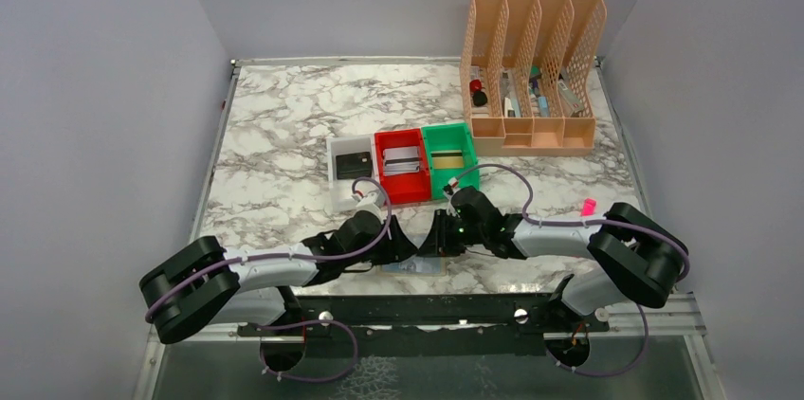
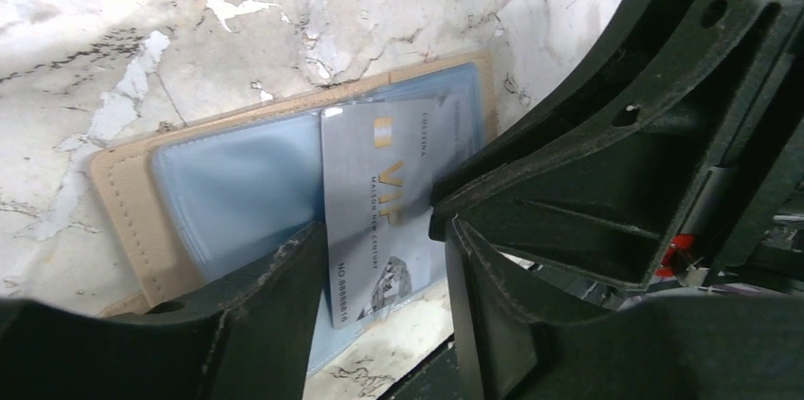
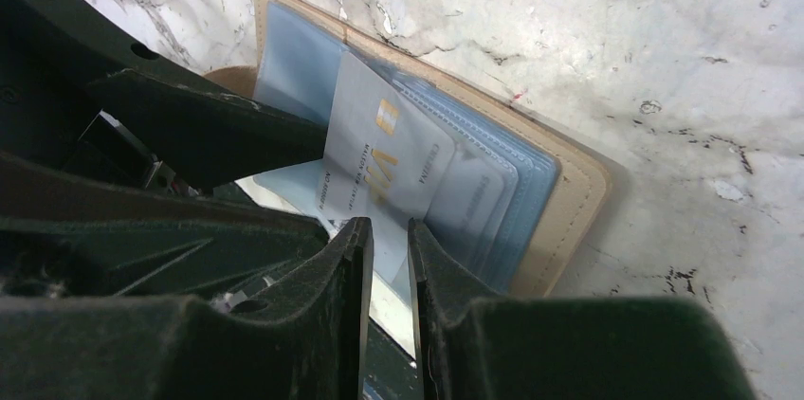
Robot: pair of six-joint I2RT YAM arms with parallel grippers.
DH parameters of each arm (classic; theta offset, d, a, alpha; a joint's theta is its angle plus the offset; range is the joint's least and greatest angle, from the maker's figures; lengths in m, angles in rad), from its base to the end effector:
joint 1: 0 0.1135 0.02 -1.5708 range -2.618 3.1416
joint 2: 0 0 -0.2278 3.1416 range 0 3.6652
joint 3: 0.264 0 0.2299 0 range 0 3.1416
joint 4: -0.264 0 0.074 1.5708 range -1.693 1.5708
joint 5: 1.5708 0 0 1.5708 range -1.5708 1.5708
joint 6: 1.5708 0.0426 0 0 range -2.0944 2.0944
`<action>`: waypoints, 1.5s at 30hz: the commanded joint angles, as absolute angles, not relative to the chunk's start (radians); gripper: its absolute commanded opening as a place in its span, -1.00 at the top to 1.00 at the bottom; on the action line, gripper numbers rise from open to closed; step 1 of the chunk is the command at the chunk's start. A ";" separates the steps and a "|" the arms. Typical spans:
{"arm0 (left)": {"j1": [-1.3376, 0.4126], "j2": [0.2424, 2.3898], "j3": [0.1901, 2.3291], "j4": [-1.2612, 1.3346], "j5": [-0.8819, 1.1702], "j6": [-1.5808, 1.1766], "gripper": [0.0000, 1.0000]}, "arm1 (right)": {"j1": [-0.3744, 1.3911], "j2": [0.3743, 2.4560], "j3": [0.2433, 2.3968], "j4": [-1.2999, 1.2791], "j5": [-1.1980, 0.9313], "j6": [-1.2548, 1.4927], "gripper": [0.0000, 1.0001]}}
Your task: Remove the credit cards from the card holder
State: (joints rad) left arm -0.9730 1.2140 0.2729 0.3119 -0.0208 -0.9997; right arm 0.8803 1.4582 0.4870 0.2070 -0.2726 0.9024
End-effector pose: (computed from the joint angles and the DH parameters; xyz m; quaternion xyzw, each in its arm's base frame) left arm 0.1211 -0.1763 0.1143 -0.0166 0.8910 -0.3732 0.2580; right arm 0.1518 0.2017 0.1109 -0.0432 0.9118 0.3810 0.1471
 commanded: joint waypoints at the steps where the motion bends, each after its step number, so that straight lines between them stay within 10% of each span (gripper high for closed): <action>1: -0.981 1.211 0.252 0.185 -0.105 -0.983 -0.13 | 0.888 1.478 0.453 0.118 -0.165 0.900 0.48; 13: -0.980 1.260 0.273 0.162 -0.092 -0.934 -0.18 | 0.888 1.486 0.454 0.136 -0.173 0.910 0.49; 29: -0.980 1.129 0.232 0.271 0.002 -0.924 0.71 | 0.888 1.499 0.460 0.137 -0.176 0.914 0.49; 45: -0.980 1.162 0.242 0.353 0.090 -0.905 0.61 | 0.889 1.501 0.456 0.147 -0.181 0.918 0.49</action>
State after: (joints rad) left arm -0.9764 1.1461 0.2295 0.2905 0.0158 -0.9146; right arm 0.8825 1.4639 0.4866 0.2165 -0.2581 0.9287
